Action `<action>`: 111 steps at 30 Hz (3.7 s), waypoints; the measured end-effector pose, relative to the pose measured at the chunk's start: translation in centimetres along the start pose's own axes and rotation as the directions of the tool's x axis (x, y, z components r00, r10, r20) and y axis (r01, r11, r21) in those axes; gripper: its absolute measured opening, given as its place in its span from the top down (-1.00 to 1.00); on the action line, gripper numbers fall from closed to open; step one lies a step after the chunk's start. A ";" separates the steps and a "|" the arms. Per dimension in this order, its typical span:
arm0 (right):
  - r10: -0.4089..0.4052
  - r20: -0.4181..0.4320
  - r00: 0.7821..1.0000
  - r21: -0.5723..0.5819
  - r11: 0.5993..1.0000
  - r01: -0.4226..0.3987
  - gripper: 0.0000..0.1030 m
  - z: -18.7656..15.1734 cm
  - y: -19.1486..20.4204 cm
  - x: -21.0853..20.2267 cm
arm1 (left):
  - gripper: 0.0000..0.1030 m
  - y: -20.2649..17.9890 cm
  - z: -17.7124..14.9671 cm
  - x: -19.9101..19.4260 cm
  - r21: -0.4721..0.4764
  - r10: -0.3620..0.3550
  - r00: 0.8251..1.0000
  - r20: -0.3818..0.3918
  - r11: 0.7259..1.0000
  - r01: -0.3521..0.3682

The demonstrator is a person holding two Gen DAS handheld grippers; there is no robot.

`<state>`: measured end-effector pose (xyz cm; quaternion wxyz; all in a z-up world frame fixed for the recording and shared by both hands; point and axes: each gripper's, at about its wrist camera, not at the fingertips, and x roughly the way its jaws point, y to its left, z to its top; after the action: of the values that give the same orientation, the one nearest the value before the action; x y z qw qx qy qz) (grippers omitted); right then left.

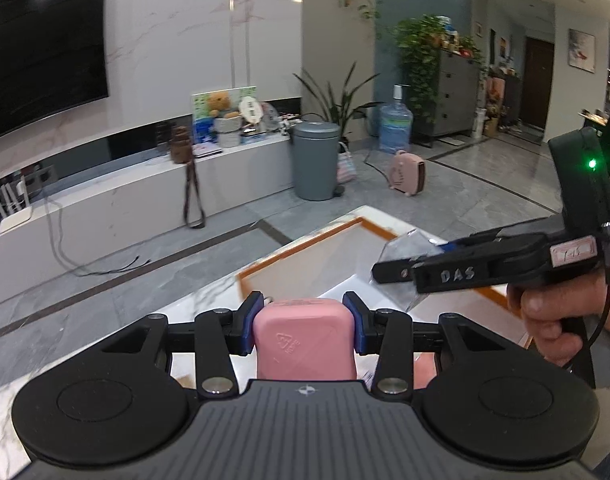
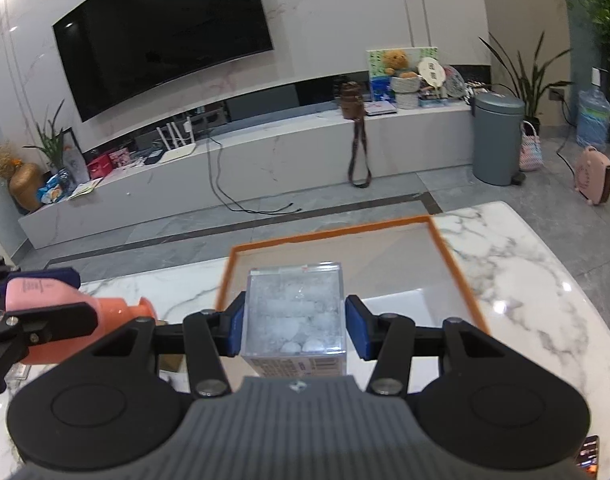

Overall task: Organize rigid objects
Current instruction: 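Carry the clear cube and pink lotion bottle over the orange box, then open the left gripper to drop the pink bottle while the right lowers and releases the cube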

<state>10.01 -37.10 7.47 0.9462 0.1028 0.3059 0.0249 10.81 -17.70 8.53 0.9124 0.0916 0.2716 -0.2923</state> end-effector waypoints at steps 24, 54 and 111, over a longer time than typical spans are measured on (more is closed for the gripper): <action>-0.155 -0.210 0.965 -0.030 0.988 0.152 0.00 -1.0 -3.8 5.2 | 0.05 -4.6 -0.2 9.3 0.123 0.079 0.992 -0.096 0.990 -0.067; -0.238 -0.325 0.915 -0.097 0.971 0.218 0.01 -1.8 -4.2 11.2 | 0.05 -2.4 -1.5 15.2 0.147 0.076 0.976 -0.205 0.988 -0.046; -0.168 -0.254 0.952 -0.044 0.986 0.162 -0.19 0.4 -2.2 7.9 | -0.32 -2.8 0.7 9.4 0.219 0.153 0.959 -0.238 0.970 -0.100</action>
<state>16.60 -38.49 2.81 0.8984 0.0619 0.4331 -0.0376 15.92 -24.74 3.93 0.8728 0.2389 0.3477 -0.2454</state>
